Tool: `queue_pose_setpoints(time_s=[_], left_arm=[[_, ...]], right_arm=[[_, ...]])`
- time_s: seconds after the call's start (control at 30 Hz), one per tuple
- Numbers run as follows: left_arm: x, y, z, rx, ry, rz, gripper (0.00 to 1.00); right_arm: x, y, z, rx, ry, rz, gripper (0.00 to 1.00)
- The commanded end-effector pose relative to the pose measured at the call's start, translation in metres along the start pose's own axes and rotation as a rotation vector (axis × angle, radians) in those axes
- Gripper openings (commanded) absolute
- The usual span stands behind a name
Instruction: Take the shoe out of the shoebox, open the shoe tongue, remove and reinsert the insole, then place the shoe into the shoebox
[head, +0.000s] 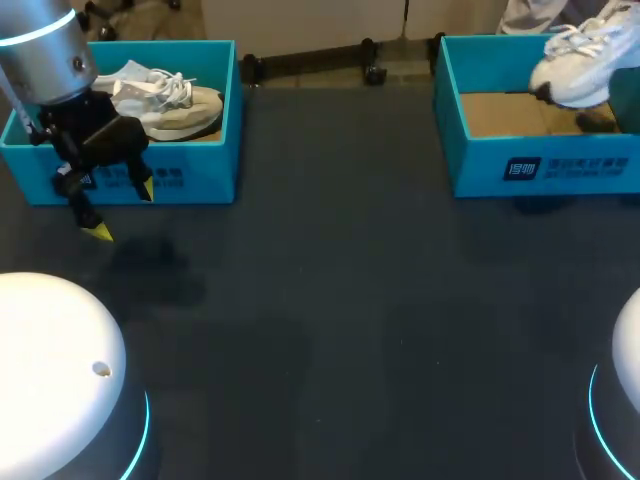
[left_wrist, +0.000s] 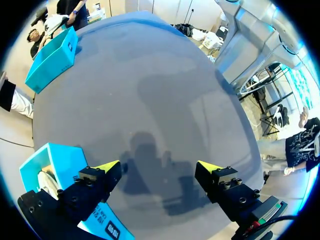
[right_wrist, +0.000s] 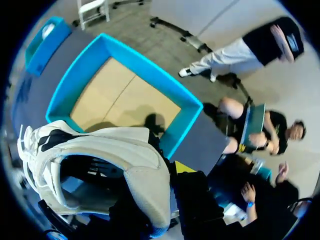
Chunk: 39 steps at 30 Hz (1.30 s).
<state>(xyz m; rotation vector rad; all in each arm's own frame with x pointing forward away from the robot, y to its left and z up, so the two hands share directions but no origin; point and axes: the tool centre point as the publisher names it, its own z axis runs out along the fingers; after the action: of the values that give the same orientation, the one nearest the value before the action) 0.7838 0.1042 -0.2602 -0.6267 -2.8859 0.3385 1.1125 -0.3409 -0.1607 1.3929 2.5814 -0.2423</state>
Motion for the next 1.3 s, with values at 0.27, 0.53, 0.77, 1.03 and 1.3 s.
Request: queue_pose_setpoints(time_s=[0.27,0.53,0.77,1.03,1.3], left_arm=[[0.000,0.000,0.000,-0.002,0.001,0.000,1.00],[0.000,0.000,0.000,-0.002,0.001,0.000,1.00],[0.000,0.000,0.000,-0.002,0.001,0.000,1.00],[0.000,0.000,0.000,-0.002,0.001,0.000,1.00],[0.000,0.000,0.000,-0.002,0.001,0.000,1.00]], right_arm=[[-0.005,0.004,-0.002,0.032,0.092,0.230,0.00],[0.009,-0.005,0.003,0.048,0.087,0.342,0.00],[0.024,-0.014,0.008,0.052,0.084,0.471,0.00],[0.028,-0.015,0.009,0.071,0.061,0.531,0.00],[0.031,-0.016,0.013,0.060,0.062,0.576,0.00]])
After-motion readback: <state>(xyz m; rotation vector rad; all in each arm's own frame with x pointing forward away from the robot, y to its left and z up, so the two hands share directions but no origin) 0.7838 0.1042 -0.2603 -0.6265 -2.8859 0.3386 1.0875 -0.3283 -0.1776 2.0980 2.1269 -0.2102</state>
